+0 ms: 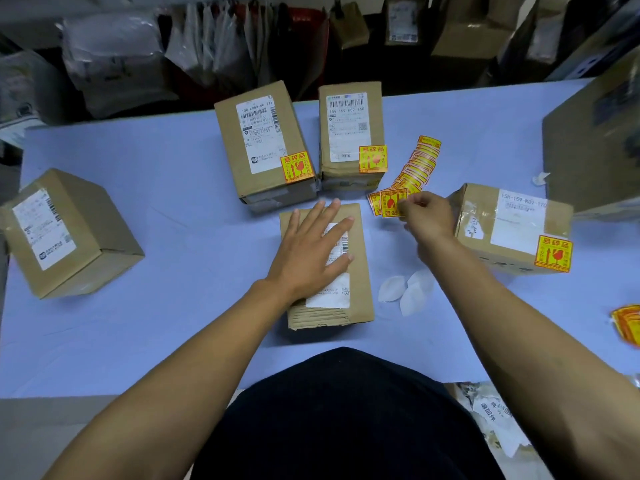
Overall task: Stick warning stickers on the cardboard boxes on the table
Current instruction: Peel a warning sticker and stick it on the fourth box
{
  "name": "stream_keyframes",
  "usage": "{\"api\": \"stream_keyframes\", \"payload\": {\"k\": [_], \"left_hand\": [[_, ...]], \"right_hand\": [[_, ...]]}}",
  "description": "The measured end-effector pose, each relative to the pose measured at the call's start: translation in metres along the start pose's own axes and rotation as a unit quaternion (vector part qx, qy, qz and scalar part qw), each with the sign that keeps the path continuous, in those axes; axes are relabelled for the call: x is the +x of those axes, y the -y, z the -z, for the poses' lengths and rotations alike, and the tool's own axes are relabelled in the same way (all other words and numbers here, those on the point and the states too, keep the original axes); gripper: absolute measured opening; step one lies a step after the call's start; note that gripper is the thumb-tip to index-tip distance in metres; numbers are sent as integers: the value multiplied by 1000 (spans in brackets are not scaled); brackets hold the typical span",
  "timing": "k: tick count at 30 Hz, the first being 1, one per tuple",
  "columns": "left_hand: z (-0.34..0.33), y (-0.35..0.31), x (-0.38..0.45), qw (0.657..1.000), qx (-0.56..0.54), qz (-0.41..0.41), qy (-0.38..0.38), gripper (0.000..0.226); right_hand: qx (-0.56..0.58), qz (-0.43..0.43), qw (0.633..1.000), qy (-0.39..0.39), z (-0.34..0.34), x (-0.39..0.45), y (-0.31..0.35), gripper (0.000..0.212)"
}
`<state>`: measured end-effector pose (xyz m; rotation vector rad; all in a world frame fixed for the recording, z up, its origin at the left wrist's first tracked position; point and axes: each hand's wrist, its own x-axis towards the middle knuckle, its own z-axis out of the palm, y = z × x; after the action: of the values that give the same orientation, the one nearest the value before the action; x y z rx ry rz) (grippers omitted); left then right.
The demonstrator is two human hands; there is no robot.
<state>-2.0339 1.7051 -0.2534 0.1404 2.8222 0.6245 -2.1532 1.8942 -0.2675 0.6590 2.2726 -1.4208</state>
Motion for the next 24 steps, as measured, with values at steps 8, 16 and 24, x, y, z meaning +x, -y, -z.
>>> {"api": "stream_keyframes", "payload": {"k": [8,16,24], "left_hand": [[44,-49,-2,859,-470,192,-70,29],[64,-71,-37,697,-685,209,-42,5],[80,-63,-67,664,-717,205,-55,16]], "right_hand": [[117,51,975,183,37,-101,24,7],[185,61,951,241,46,-152,32,14],[171,61,929,322,53,-174,34,14]]}}
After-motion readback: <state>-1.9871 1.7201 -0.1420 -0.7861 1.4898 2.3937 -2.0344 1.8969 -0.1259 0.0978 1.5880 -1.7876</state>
